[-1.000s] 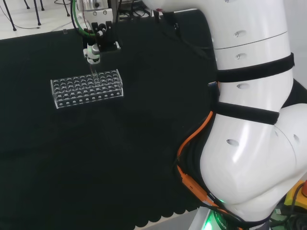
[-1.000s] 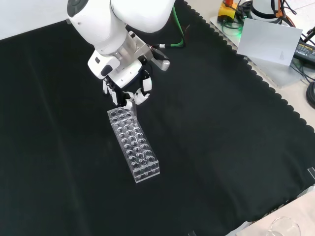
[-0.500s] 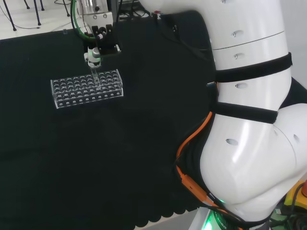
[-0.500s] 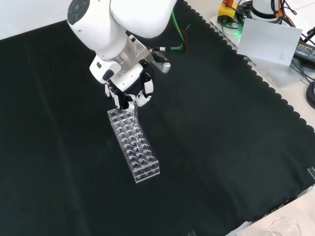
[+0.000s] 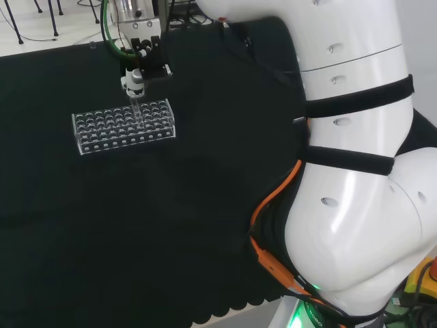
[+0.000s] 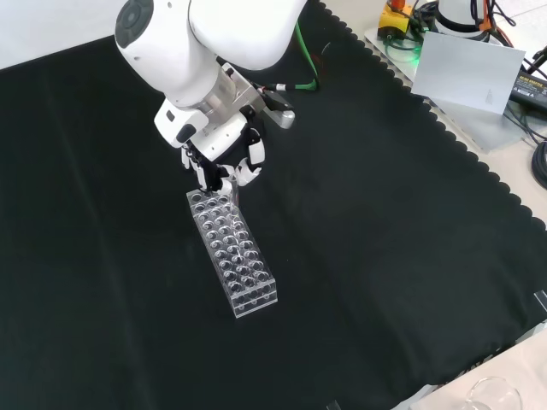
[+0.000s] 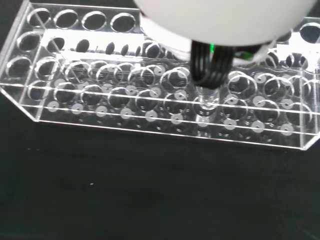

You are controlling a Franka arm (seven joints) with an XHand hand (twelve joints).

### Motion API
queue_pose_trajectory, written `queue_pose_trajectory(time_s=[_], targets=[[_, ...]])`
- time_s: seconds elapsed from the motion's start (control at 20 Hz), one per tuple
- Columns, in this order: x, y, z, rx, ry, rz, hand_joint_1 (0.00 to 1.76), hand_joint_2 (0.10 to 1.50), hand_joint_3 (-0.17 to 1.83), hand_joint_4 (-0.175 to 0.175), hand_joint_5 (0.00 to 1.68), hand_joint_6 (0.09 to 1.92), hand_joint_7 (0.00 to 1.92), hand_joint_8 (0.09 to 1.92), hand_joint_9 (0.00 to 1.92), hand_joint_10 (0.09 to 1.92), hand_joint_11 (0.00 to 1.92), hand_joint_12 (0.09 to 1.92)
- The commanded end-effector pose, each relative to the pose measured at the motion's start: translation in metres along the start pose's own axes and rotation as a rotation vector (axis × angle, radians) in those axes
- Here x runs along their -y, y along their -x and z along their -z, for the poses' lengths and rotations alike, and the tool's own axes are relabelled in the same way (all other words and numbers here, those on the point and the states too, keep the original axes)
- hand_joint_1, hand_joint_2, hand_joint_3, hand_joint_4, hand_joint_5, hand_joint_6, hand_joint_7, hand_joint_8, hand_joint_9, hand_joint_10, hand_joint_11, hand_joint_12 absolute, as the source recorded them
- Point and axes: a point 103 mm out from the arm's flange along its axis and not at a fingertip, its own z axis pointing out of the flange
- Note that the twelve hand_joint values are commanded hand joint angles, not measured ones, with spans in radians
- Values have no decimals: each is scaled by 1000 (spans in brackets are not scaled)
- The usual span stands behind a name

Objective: Put the test tube back in the rack.

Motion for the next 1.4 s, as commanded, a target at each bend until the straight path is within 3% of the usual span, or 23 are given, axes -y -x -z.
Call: queue_pose_trajectory(time_s=[0.05,0.15,0.35,0.75,0.9,1.05,1.3,1.4], targets=[[-8,-4,-6,101,-51,-116,1437,505,926,-175,1220,844,1358,886,1202,787,898,1213],[-6,5,-7,41,-30,-108,1437,505,926,-175,1220,844,1358,887,1202,787,898,1213],[-17,-4,-17,17,-31,-75,1437,505,926,-175,1220,844,1358,887,1201,788,898,1213],[-13,5,-24,-23,-26,-10,1437,505,927,-175,1220,845,1358,887,1201,788,897,1213],[-13,4,-26,-17,-34,-3,1437,505,927,-175,1220,845,1358,887,1201,788,897,1213],[-12,4,-28,-58,-32,-8,1437,505,927,-175,1220,845,1358,887,1201,788,897,1213],[-11,3,-32,-37,-43,4,1437,505,927,-175,1220,845,1358,888,1201,788,897,1213],[-12,4,-32,-71,-93,15,1434,517,915,-175,1207,860,1346,900,1189,804,865,1229]])
